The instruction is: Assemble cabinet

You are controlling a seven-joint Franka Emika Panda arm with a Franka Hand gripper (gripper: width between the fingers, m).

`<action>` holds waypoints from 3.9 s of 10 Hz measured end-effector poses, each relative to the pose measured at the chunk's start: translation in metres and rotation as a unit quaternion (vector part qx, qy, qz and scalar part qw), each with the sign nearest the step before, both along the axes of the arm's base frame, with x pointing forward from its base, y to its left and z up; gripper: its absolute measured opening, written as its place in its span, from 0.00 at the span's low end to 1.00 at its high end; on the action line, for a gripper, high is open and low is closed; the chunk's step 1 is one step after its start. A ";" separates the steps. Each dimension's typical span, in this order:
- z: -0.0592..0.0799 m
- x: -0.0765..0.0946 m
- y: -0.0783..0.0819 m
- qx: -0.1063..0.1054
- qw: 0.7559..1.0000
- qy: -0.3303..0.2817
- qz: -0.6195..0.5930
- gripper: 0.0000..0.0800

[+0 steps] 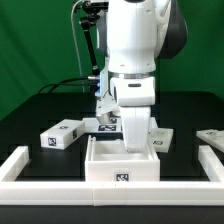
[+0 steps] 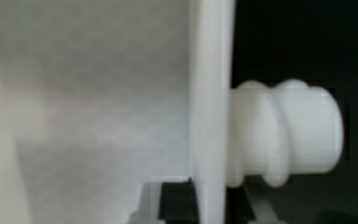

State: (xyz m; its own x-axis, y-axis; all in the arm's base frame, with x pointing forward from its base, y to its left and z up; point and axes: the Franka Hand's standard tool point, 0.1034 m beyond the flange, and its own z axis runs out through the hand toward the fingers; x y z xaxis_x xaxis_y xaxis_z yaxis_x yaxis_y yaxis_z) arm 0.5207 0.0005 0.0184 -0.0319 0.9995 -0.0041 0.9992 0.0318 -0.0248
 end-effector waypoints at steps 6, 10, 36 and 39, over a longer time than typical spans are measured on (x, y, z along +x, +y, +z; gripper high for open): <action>0.002 0.003 0.060 0.007 1.000 -0.003 -0.030 0.04; 0.003 0.005 0.102 0.017 1.000 -0.004 -0.023 0.04; 0.046 -0.039 0.149 0.040 0.998 -0.044 0.035 1.00; 0.041 -0.058 0.182 0.049 0.995 -0.038 0.072 1.00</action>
Offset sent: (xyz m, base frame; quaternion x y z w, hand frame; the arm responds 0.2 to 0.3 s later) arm 0.0109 0.0487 -0.0005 0.0102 -0.0165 0.0375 0.9991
